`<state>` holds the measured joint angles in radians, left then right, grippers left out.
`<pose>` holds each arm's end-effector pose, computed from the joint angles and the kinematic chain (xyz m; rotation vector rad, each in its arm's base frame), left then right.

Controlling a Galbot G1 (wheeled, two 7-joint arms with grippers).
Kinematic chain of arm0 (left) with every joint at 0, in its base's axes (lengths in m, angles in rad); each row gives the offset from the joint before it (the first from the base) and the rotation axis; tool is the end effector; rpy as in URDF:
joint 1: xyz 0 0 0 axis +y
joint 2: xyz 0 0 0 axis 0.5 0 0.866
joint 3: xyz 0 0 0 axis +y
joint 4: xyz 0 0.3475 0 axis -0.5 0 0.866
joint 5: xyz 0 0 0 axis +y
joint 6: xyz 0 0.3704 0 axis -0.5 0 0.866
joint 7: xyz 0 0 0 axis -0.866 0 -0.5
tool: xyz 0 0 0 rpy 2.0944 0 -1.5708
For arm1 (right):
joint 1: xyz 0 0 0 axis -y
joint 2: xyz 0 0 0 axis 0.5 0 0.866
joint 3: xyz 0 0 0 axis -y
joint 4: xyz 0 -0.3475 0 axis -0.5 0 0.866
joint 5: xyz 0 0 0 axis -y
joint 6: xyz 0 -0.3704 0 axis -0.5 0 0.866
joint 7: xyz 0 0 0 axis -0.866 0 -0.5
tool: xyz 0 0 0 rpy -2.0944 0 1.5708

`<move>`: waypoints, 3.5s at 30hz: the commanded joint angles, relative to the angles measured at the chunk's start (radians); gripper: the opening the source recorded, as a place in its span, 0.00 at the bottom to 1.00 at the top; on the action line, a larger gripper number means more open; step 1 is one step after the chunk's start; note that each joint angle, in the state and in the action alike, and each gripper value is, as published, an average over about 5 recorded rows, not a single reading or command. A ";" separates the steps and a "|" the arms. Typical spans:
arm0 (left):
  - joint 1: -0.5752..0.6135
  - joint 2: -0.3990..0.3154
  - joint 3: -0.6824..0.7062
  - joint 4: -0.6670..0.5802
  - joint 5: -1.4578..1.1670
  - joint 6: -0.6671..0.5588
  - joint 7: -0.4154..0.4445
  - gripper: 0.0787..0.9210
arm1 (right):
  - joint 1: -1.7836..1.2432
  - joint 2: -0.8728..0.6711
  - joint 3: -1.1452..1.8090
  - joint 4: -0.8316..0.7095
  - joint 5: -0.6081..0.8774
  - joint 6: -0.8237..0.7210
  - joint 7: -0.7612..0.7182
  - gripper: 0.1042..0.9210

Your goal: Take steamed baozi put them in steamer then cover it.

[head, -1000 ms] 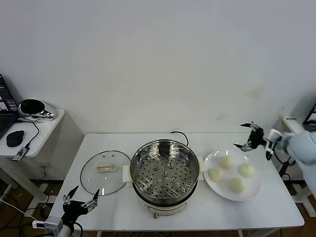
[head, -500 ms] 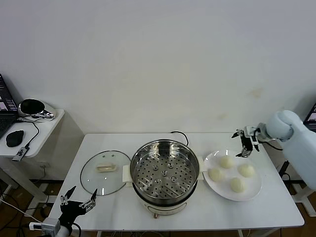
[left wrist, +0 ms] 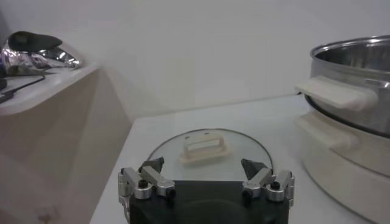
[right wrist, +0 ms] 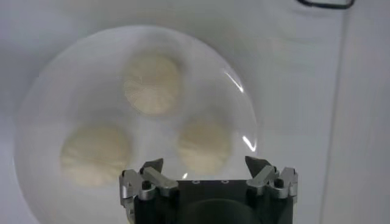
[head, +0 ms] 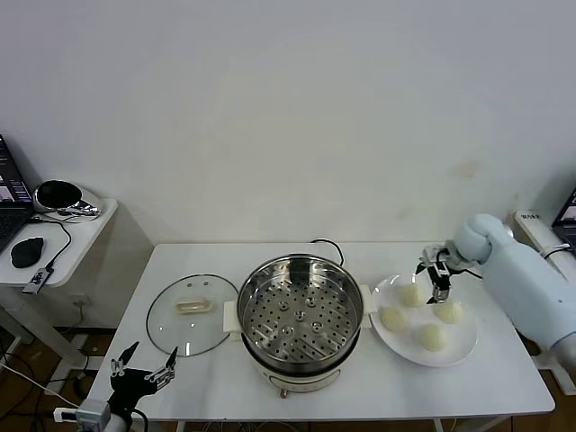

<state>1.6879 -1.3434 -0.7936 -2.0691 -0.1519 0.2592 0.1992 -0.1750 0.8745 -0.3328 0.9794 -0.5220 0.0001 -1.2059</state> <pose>0.1638 0.1230 -0.3049 -0.0850 -2.7599 -0.1846 0.5691 -0.1771 -0.2149 1.2001 -1.3606 1.4615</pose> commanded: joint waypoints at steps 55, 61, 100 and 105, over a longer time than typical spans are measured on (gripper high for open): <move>-0.009 0.001 0.014 0.017 0.021 -0.015 0.000 0.88 | 0.214 -0.093 -0.169 0.142 0.289 -0.084 -0.007 0.57; -0.013 0.006 0.015 0.015 0.013 -0.020 -0.008 0.88 | 0.471 -0.078 -0.371 0.248 0.472 -0.122 -0.090 0.57; 0.030 -0.009 -0.062 -0.037 -0.005 -0.037 -0.029 0.88 | 0.588 0.317 -0.597 0.265 0.214 0.812 -0.075 0.57; 0.031 -0.015 -0.061 -0.036 -0.002 -0.036 -0.029 0.88 | 0.568 0.317 -0.605 0.295 0.131 0.827 -0.070 0.57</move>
<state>1.7161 -1.3560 -0.8537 -2.1043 -0.1561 0.2229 0.1710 0.4020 1.1772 -0.9208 1.2345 -0.2692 0.7489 -1.2840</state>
